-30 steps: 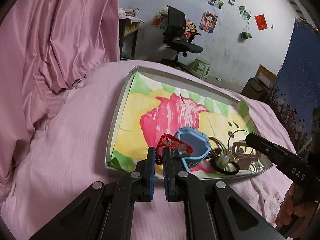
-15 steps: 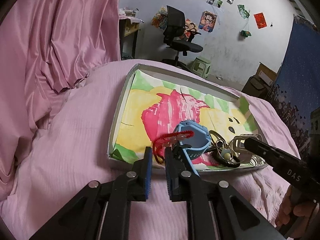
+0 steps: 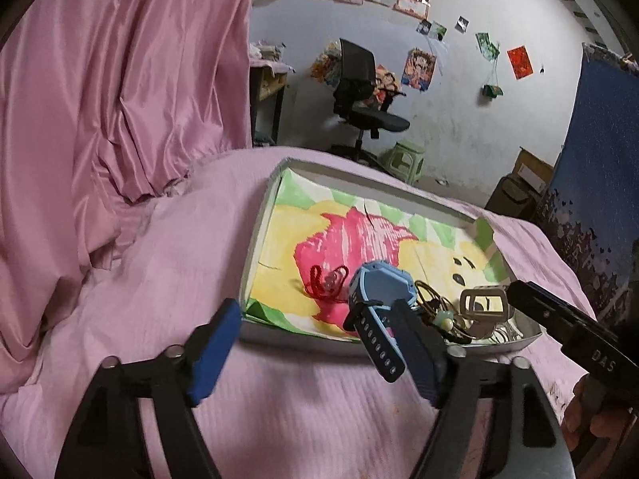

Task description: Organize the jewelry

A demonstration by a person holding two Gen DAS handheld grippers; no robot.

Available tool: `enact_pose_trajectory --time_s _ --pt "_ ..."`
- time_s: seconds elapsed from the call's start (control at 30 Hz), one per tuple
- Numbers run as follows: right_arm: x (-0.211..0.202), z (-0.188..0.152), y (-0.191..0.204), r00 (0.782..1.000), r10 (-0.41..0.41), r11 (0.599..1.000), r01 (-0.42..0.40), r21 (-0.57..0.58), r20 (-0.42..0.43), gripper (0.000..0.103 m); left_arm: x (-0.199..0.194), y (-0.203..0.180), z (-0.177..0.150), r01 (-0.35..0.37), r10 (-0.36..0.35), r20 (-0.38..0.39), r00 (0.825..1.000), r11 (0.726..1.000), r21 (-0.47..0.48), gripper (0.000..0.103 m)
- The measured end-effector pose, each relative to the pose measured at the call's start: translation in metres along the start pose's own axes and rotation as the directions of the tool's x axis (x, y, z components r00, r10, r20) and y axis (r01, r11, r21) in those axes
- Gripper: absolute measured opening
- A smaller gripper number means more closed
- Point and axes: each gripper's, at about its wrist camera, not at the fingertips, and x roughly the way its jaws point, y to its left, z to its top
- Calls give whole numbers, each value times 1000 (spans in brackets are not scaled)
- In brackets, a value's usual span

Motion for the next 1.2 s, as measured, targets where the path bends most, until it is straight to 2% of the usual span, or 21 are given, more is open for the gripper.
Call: enact_pose_trajectory --time_s 0.03,0.17,0.33,0.5,0.77,1.2 --pt "-4 0 0 1000 -9 1000 9 -2 19 44 -3 0 0 -3 3 11 1000 1000 3 82" --pt "-15 -1 2 997 -35 999 35 -7 70 57 -11 -1 -2 -15 15 49 999 1000 7 92" --pt "-28 -4 1 989 -77 997 77 6 124 79 -24 -2 -4 -30 27 106 994 999 19 96" --pt "-36 -6 0 982 -108 994 108 12 156 91 -33 -5 -6 -42 36 142 989 998 37 98" --pt "-48 -13 1 971 -151 988 154 -1 187 94 -43 -13 -14 -57 44 163 986 995 77 98" --pt "-65 -21 8 962 -168 983 179 -32 214 94 -59 -12 -31 -60 42 165 985 992 108 98"
